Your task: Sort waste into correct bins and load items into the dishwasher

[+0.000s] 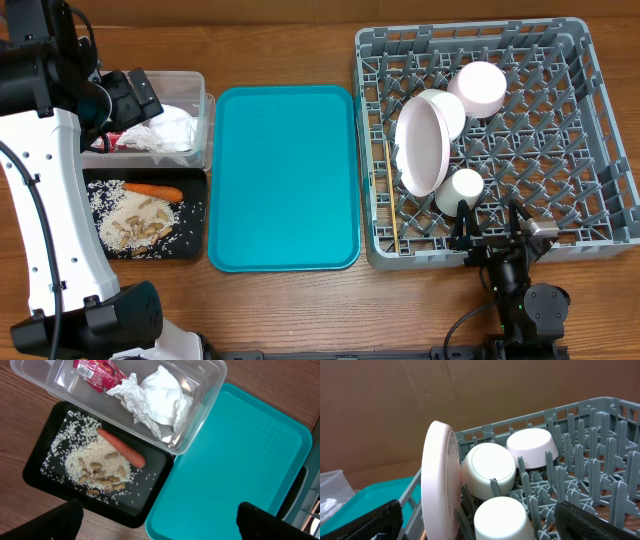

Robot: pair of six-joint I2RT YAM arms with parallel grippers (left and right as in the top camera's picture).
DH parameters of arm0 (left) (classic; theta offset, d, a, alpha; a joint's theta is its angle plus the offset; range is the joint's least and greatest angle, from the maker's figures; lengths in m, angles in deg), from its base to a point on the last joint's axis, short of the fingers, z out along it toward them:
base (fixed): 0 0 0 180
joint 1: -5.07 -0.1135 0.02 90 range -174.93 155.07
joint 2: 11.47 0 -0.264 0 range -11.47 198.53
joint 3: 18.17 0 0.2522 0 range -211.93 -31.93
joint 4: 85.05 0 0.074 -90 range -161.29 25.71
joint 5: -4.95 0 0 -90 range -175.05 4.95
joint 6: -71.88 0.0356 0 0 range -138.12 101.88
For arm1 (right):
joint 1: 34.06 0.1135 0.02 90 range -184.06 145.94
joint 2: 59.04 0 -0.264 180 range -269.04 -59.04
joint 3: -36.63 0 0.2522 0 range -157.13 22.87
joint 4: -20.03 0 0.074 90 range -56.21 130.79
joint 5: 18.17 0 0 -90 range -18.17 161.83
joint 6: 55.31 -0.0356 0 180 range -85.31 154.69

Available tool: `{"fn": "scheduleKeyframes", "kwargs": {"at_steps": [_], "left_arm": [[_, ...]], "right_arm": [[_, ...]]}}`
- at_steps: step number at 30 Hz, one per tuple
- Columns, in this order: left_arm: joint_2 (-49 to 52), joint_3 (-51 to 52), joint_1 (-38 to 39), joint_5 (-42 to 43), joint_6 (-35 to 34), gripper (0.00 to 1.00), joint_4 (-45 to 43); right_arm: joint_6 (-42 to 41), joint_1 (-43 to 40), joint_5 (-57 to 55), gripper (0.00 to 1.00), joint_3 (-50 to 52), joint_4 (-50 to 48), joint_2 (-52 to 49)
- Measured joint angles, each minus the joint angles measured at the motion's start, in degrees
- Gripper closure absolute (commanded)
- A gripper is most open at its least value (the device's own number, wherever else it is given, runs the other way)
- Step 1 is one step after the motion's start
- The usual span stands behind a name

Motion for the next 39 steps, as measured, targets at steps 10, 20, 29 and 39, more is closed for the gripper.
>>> {"fn": "scheduleKeyframes", "kwargs": {"at_steps": [10, 20, 29, 39], "left_arm": [[0.0, 0.0, 0.0, 0.0, 0.0, 0.0, 0.02], [-0.02, 0.0, 0.04, 0.0, 0.0, 0.0, 0.0], [-10.99, 0.48, 0.04, 0.0, 0.0, 0.0, 0.0], [-29.77, 0.48, 0.04, 0.0, 0.0, 0.0, 0.02]], "right_arm": [[0.0, 0.0, 0.02, 0.0, 0.0, -0.02, 0.0], [-0.02, 0.0, 0.0, 0.0, 0.0, 0.0, 0.0], [0.02, 0.0, -0.02, 0.0, 0.0, 0.0, 0.0], [0.0, -0.02, -0.17, 0.0, 0.0, 0.0, 0.0]]}}
